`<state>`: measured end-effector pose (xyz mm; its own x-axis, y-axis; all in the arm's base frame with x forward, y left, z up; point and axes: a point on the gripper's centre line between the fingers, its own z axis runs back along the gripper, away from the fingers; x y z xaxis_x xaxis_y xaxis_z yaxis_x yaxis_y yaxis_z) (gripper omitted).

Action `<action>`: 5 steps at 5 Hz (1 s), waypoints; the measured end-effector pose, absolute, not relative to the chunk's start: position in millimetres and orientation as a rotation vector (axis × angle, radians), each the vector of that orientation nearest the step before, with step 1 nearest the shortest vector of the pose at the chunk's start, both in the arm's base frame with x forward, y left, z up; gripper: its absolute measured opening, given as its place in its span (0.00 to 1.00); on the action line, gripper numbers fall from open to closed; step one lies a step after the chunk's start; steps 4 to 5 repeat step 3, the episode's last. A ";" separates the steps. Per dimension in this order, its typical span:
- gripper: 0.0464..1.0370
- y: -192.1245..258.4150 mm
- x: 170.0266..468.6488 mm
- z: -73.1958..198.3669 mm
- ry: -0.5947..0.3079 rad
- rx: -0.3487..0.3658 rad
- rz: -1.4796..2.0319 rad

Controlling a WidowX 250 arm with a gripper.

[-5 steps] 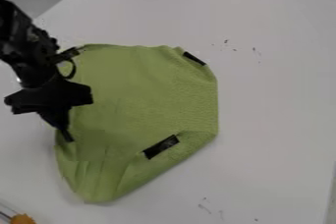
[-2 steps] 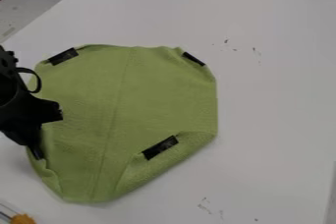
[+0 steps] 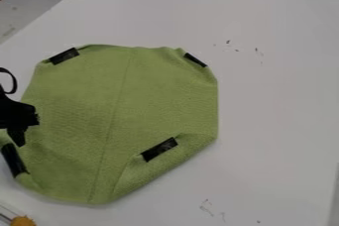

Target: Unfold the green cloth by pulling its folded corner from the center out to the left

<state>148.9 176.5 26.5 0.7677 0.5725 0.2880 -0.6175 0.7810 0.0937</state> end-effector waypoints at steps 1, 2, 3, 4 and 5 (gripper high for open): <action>0.97 190.9 146.1 38.5 -0.205 0.197 0.581; 0.97 198.2 153.3 48.4 -0.203 0.207 0.511; 0.96 193.5 176.0 56.3 -0.256 0.203 0.396; 0.96 193.5 176.0 56.3 -0.256 0.203 0.396; 0.96 193.5 176.0 56.3 -0.256 0.203 0.396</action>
